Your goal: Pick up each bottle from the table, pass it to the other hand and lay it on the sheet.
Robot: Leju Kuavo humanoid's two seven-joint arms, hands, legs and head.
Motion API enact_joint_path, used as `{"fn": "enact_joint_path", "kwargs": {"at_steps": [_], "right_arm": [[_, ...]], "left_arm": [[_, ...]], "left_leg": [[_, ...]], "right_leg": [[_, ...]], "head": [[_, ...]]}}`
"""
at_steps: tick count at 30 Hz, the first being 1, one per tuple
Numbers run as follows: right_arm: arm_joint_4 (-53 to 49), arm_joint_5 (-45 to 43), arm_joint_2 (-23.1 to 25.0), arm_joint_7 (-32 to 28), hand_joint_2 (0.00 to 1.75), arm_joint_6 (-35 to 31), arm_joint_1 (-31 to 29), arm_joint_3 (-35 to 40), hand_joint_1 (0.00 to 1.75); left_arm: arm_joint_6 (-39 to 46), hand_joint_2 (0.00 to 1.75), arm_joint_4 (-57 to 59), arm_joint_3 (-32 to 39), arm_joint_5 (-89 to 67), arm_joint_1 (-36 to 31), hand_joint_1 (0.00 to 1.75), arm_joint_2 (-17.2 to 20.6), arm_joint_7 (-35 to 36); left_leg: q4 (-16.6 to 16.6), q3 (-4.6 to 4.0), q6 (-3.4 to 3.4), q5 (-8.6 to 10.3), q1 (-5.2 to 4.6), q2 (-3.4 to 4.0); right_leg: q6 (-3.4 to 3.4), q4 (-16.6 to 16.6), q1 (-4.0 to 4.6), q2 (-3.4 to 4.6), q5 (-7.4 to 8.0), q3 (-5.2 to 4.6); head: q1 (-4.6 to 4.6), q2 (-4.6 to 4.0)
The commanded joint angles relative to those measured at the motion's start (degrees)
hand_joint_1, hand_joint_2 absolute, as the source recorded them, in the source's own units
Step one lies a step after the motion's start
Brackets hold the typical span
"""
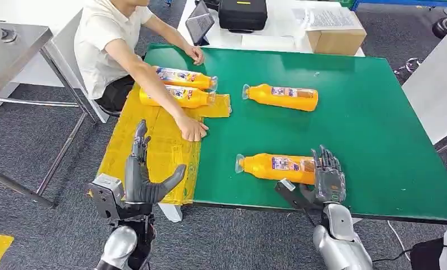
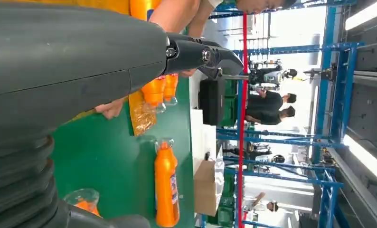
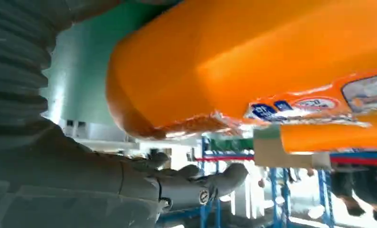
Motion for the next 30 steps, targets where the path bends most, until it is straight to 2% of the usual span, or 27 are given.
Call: {"fn": "enact_joint_path", "kwargs": {"at_steps": [1, 2, 3, 4, 9, 14, 15, 18, 22, 25, 28, 30], "right_arm": [[12.65, -2.57, -0.98, -0.52, 1.75, 4.94, -3.68, 3.21, 0.0], [13.31, -4.0, -1.08, -1.59, 1.75, 5.9, -3.95, 2.71, 0.09], [13.85, -4.92, -1.37, -3.05, 1.75, 6.2, -4.15, 2.69, 1.29], [14.76, -6.61, -1.52, -4.67, 1.75, 7.16, -4.39, 2.17, 1.71], [17.29, -9.78, -1.78, -9.28, 1.75, 7.43, -5.23, 1.89, 1.75], [17.55, -9.76, -1.63, -9.41, 1.75, 7.88, -5.35, 2.14, 1.75], [17.55, -9.76, -1.63, -9.41, 1.75, 7.88, -5.35, 2.14, 1.75], [17.84, -9.14, -1.72, -9.41, 1.75, 8.73, -5.53, 3.01, 1.75], [18.64, -8.25, -2.63, -9.3, 1.75, 12.36, -5.68, 5.06, 1.75], [18.57, -8.66, -2.77, -9.55, 1.75, 12.35, -5.79, 5.42, 1.75], [16.68, -14.88, -1.64, -15.0, 1.75, 10.99, -4.73, 3.22, 1.75], [13.11, -22.77, 0.38, -21.14, 1.75, 11.48, -3.2, -0.18, 1.75]], "left_arm": [[0.15, 1.75, 3.57, -1.22, -0.17, -2.32, 0.0, 1.01, 0.56], [0.1, 1.75, 3.79, -1.39, -0.15, -2.53, 0.0, 1.03, 0.58], [-0.03, 1.75, 4.08, -1.59, -0.07, -2.83, 0.0, 1.09, 0.62], [-0.15, 1.75, 4.4, -1.75, 0.07, -3.13, 0.0, 1.17, 0.61], [-0.55, 1.75, 5.33, -2.38, 0.73, -4.44, 0.0, 1.33, 0.37], [-0.62, 1.75, 5.4, -2.34, 0.94, -4.46, 0.0, 1.36, 0.4], [-0.62, 1.75, 5.4, -2.34, 0.94, -4.46, 0.0, 1.36, 0.4], [-0.84, 1.75, 5.45, -2.38, 1.31, -4.48, 0.0, 1.34, 0.47], [-1.3, 1.75, 5.95, -2.76, 1.75, -5.05, 0.0, 1.22, 0.59], [-1.43, 1.75, 6.12, -3.0, 1.95, -5.87, 0.0, 1.05, 0.61], [-1.2, 1.75, 4.9, -2.94, 1.91, -5.07, 0.0, 0.95, -0.49], [-0.7, 1.75, 3.96, -2.11, 2.26, -3.09, 0.0, 0.3, -1.51]], "left_leg": [[-0.07, 0.23, -0.06, 0.01, 0.03, -0.09], [-0.1, 0.29, -0.11, 0.04, 0.06, -0.14], [-0.06, 0.27, -0.09, 0.03, 0.05, -0.13], [-0.06, 0.28, -0.06, 0.02, 0.03, -0.1], [-0.07, 0.51, -0.08, 0.06, 0.04, -0.16], [-0.11, 0.64, -0.08, 0.02, 0.06, -0.1], [-0.16, 0.59, -0.06, 0.06, 0.06, -0.11], [-0.09, 0.76, -0.04, 0.03, 0.05, -0.13], [-0.09, 0.69, -0.07, 0.06, 0.06, -0.19], [-0.03, 0.74, -0.04, -0.01, 0.05, -0.04], [-0.02, 0.83, -0.03, -0.06, 0.07, 0.02], [-0.09, 0.83, -0.02, -0.05, 0.07, 0.02]], "right_leg": [[-0.07, -0.08, 0.02, -0.07, -0.01, 0.22], [-0.12, -0.13, 0.06, -0.1, 0.01, 0.28], [-0.09, -0.1, 0.05, -0.1, 0.01, 0.24], [-0.07, -0.09, 0.03, -0.07, 0.01, 0.21], [-0.12, -0.1, 0.04, -0.14, 0.04, 0.07], [-0.12, -0.15, 0.06, -0.07, 0.02, 0.13], [-0.08, -0.21, 0.06, -0.07, 0.09, 0.57], [-0.07, -0.11, 0.05, -0.11, 0.01, 0.77], [-0.09, -0.12, 0.06, -0.16, 0.02, 0.73], [-0.05, -0.09, 0.05, -0.04, 0.02, 0.68], [-0.13, -0.12, 0.07, -0.09, -0.06, 0.2], [-0.22, -0.18, 0.07, -0.08, -0.1, 0.22]], "head": [[-0.02, 0.0], [0.0, 0.0], [-0.02, 0.0], [-0.02, 0.0], [-0.02, 0.0], [0.0, 0.0], [-0.02, 0.0], [-0.02, 0.0], [-0.02, 0.0], [-0.02, 0.0], [0.0, 0.0], [0.0, 0.0]]}}
